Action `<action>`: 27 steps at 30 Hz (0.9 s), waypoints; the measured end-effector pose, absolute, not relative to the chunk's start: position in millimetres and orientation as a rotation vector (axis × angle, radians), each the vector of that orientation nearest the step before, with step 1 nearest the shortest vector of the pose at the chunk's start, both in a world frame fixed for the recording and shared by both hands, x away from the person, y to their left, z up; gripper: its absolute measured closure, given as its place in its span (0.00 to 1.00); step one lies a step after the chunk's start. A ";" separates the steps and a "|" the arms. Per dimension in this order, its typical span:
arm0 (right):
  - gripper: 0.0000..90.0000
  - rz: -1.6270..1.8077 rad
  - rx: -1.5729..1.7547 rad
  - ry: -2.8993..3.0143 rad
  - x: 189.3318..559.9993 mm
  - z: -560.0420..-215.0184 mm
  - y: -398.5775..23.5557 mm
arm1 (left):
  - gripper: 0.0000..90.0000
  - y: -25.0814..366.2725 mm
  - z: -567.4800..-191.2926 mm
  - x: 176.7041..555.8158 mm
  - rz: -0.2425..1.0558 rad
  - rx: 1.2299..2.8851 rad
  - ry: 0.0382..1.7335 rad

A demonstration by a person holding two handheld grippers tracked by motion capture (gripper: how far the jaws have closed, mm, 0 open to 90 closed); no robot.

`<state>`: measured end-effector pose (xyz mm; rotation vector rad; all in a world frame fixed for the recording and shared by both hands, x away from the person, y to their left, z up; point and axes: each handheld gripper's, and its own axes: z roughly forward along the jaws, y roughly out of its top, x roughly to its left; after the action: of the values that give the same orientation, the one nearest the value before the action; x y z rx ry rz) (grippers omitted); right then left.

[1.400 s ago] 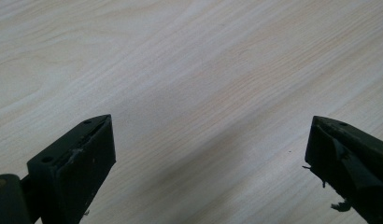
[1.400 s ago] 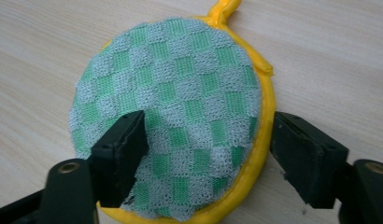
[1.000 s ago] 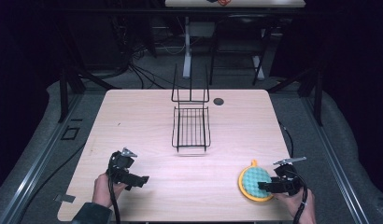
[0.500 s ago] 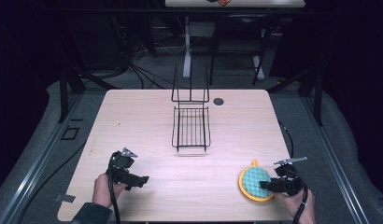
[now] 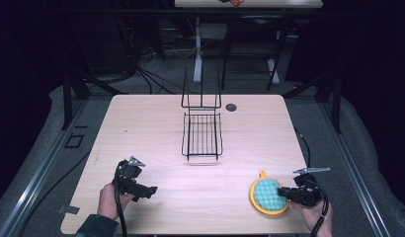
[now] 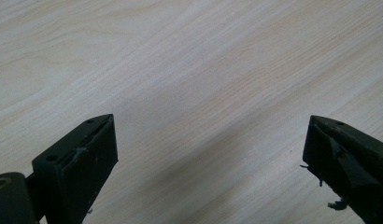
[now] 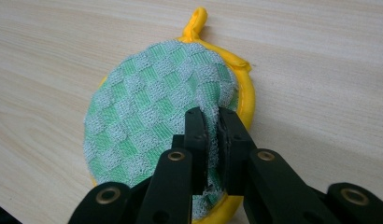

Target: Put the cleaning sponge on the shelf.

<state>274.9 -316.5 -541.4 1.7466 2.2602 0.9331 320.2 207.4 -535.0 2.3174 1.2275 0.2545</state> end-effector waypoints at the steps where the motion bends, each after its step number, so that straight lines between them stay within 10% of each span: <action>1: 0.94 0.941 1.747 2.256 274.4 -540.3 -315.9 | 0.03 207.5 -535.1 320.3 0.253 2.316 1.228; 27: 0.95 1.061 1.670 2.207 267.8 -517.2 -314.9 | 0.03 207.6 -535.2 320.2 0.252 2.318 1.227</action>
<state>267.8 -314.9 -517.2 1.6702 2.2065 1.0609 320.2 207.6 -535.2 2.3178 1.2268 0.2519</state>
